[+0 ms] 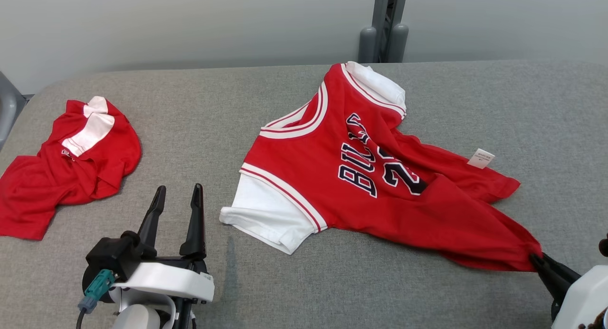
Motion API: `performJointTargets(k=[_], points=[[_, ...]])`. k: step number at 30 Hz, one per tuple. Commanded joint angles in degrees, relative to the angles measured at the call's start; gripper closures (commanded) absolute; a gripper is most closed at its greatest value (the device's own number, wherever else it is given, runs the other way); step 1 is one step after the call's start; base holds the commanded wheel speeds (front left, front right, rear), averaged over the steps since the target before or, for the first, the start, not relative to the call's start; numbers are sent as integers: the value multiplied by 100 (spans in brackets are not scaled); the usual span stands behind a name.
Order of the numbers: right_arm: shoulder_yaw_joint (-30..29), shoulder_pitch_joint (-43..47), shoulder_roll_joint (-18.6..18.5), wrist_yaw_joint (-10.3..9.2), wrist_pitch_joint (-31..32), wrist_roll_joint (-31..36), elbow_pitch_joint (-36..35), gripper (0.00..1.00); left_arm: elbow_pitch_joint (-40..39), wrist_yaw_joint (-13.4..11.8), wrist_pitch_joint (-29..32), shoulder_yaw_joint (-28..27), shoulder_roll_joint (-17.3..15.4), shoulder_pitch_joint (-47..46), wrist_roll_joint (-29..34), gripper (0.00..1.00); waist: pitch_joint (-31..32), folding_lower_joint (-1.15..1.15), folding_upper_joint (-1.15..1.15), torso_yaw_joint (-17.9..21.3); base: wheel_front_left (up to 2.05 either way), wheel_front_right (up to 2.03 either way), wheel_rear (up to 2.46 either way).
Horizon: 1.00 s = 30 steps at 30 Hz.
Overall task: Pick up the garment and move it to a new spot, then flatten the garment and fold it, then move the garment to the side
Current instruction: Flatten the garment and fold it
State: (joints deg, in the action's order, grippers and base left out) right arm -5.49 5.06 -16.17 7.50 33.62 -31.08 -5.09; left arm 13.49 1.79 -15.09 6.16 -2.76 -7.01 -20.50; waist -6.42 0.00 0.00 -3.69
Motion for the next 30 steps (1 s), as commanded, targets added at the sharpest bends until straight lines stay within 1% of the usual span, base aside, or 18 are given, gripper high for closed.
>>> performJointTargets(k=[1,4,7,10,11,13,14,16,17,21,23,26,30], points=[[-89,-95,127,-1,48,24,40,0,0,15,-13,9,-24,-84,20,0,-15,0,0,-24,0,0,0],[-438,-293,328,-3,-94,251,-2,0,0,9,-13,37,-23,-71,16,0,-25,0,0,-31,0,0,0],[-643,-591,561,-1,-431,767,-107,0,10,7,-13,60,-23,-65,36,0,-28,0,0,-34,0,0,0],[-695,-932,834,-2,-1047,1063,-178,0,14,3,-13,101,-22,-103,38,0,-31,0,0,-27,0,0,0],[-718,-1012,885,-2,-1254,1176,-145,0,17,10,-13,117,-23,-118,48,0,-34,0,0,-20,0,0,0],[-555,-1165,864,-2,-1727,1507,-92,0,36,24,-13,142,-23,-152,55,0,-47,0,0,-9,0,0,0],[-502,-1216,932,-2,-1932,1590,-25,0,42,25,-13,158,-23,-165,64,0,-52,0,0,-3,0,0,0],[-425,-1275,1073,-2,-2320,1591,116,0,66,27,-13,201,-24,-166,76,0,-62,0,0,13,0,0,0],[-425,-1275,1073,-2,-2320,1591,116,0,66,27,-13,201,-24,-166,76,0,-62,0,0,13,0,0,0],[-162,-1253,1201,-2,-2815,1537,386,0,261,13,-13,296,-22,-141,115,0,-108,0,0,69,0,0,0],[-60,-1244,1239,-2,-2966,1520,504,0,467,-12,-13,338,-24,-126,149,0,-138,0,0,108,0,0,0],[33,-1303,1266,-2,-3108,1497,631,0,980,-90,-13,390,-24,-169,241,0,-193,0,0,185,0,0,0],[77,-1404,1283,-2,-3214,1480,717,0,1568,-70,-14,424,-24,-380,267,0,-287,0,0,290,0,0,0]])
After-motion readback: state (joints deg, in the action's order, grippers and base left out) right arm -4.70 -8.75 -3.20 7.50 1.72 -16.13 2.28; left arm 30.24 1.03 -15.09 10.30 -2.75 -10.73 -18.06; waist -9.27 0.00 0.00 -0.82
